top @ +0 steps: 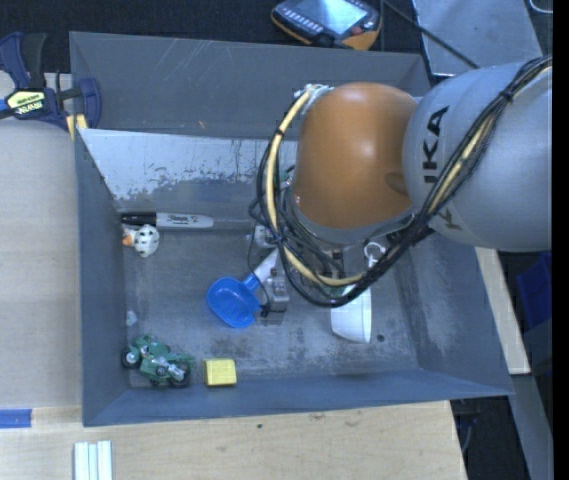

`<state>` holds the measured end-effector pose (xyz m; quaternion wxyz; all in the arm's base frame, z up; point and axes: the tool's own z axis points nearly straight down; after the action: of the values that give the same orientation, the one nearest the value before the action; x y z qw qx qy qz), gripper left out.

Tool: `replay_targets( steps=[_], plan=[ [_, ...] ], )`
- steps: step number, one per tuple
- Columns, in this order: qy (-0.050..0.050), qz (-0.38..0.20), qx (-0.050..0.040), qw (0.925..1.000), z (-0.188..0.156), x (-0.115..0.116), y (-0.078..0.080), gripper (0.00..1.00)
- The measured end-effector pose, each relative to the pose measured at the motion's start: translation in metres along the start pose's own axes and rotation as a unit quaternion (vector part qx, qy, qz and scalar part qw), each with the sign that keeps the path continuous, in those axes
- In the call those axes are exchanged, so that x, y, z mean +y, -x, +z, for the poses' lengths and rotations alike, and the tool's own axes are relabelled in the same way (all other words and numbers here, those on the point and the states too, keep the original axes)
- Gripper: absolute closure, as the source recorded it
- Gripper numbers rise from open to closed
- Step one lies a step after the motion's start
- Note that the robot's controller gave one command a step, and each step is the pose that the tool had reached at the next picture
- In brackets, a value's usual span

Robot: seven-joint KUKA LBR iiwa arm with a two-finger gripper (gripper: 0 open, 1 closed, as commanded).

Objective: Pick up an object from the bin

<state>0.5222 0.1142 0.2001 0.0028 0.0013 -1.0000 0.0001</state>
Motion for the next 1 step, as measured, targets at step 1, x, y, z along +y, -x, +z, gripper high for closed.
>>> replay_targets(
  steps=[1],
  plan=[
    [-0.001,-0.010,0.0022,0.9999,0.0809,-0.0402,0.0284,0.00]
  ],
)
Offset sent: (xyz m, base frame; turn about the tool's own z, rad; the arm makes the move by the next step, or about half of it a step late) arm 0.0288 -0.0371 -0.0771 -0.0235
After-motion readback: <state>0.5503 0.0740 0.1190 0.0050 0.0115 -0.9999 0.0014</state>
